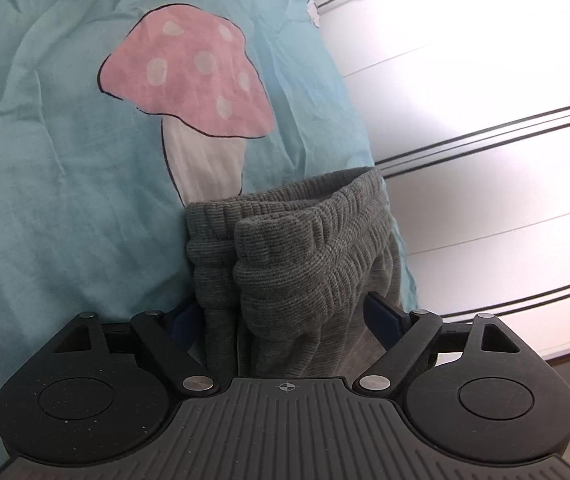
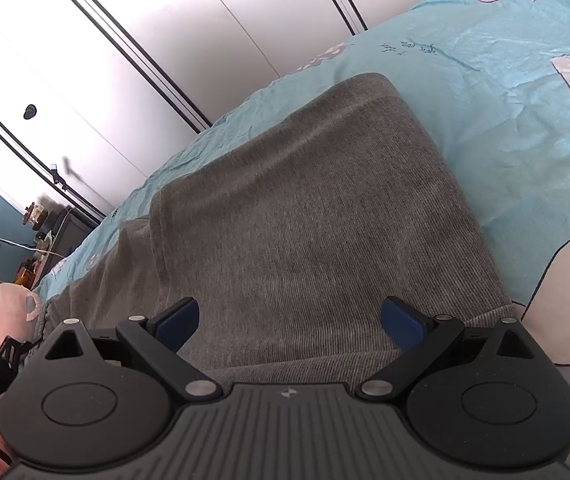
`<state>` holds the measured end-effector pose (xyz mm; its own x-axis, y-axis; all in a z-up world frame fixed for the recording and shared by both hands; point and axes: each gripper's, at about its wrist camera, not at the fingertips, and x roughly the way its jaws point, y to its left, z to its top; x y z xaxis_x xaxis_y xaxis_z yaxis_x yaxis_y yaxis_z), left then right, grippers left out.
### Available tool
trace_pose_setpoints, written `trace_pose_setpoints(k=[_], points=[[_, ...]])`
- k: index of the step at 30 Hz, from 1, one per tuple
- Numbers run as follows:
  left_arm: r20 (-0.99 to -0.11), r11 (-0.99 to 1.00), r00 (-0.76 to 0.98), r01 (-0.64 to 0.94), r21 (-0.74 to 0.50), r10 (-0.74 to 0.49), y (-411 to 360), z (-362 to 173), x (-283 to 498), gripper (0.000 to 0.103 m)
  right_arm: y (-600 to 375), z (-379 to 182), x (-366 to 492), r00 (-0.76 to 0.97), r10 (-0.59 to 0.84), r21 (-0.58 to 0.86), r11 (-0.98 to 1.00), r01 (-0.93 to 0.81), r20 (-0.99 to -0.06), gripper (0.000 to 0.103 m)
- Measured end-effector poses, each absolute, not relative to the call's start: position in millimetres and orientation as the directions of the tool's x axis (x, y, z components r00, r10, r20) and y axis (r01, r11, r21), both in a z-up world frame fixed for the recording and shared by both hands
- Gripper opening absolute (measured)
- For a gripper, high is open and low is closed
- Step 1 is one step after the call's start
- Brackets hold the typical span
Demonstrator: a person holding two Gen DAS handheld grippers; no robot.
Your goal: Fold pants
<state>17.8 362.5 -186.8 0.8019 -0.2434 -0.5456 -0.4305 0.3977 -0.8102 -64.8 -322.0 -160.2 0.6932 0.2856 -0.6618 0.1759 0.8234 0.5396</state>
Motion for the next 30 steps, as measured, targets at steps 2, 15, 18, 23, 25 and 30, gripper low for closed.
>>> trace_pose_setpoints(k=[2, 15, 18, 23, 25, 30], points=[[-0.536, 0.393, 0.804, -0.419, -0.819, -0.26, 367.2, -180.4, 11.4, 0.083, -322.4, -159.7, -64.9, 0.693, 0.287, 0.54, 0.824, 0.174, -0.661, 0.098], [-0.551, 0.573, 0.799, -0.34, -0.746, -0.243, 343.7, -172.4, 18.3, 0.075, -319.4, -159.1, -64.5, 0.689, 0.273, 0.522, 0.834, 0.178, -0.672, 0.098], [-0.516, 0.528, 0.815, -0.326, -0.784, -0.264, 348.6, -176.0, 18.7, 0.067, -318.8, -159.1, -64.3, 0.689, 0.271, 0.517, 0.838, 0.174, -0.672, 0.098], [-0.486, 0.524, 0.824, -0.287, -0.802, -0.291, 348.8, -174.2, 18.8, 0.062, -317.2, -158.9, -63.2, 0.684, 0.264, 0.502, 0.848, 0.171, -0.68, 0.098], [-0.507, 0.532, 0.815, -0.308, -0.789, -0.28, 346.7, -176.0, 22.9, 0.063, -315.7, -158.9, -63.1, 0.682, 0.26, 0.49, 0.856, 0.165, -0.684, 0.098], [-0.539, 0.549, 0.799, -0.335, -0.766, -0.265, 342.8, -179.8, 28.1, 0.079, -313.4, -158.5, -60.9, 0.677, 0.254, 0.476, 0.865, 0.16, -0.691, 0.098]])
